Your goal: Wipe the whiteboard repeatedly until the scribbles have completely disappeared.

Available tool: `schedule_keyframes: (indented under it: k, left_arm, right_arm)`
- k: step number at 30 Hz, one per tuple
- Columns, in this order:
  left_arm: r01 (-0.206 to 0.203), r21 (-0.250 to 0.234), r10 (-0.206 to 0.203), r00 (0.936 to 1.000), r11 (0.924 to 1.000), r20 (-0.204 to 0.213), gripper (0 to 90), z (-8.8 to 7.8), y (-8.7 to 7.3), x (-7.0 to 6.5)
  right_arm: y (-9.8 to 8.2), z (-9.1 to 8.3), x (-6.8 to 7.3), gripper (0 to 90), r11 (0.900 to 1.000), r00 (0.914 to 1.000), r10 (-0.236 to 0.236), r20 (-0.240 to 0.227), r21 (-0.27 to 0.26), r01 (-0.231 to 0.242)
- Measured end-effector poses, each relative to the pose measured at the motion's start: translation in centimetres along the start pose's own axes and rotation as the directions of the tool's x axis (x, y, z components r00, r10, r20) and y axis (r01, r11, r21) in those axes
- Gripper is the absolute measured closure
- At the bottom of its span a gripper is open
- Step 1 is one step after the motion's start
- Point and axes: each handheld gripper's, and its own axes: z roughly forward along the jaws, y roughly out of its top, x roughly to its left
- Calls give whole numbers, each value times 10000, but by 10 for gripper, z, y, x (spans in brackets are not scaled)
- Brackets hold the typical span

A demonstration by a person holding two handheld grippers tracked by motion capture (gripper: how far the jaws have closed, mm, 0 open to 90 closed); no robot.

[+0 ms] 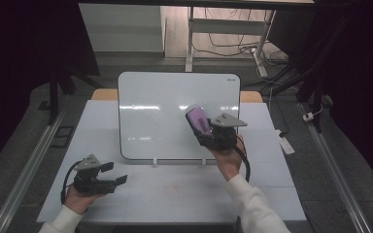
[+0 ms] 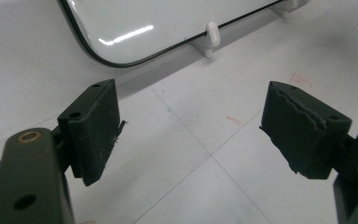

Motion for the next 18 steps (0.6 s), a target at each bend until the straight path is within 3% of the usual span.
schedule_keyframes:
  k: [6, 18]
  left_arm:
    - [-112, -40, 112, 9999, 9999, 46, 204, 3, 3, -2]
    - [-378, -207, 385, 9987, 9991, 349, 211, 4, 5, -3]
  right_arm:
    - [-18, -17, 7, 397, 9999, 9988, -96, -474, 69, 99]
    - [-34, -27, 17, 396, 9995, 9917, -304, -1253, 11, 308]
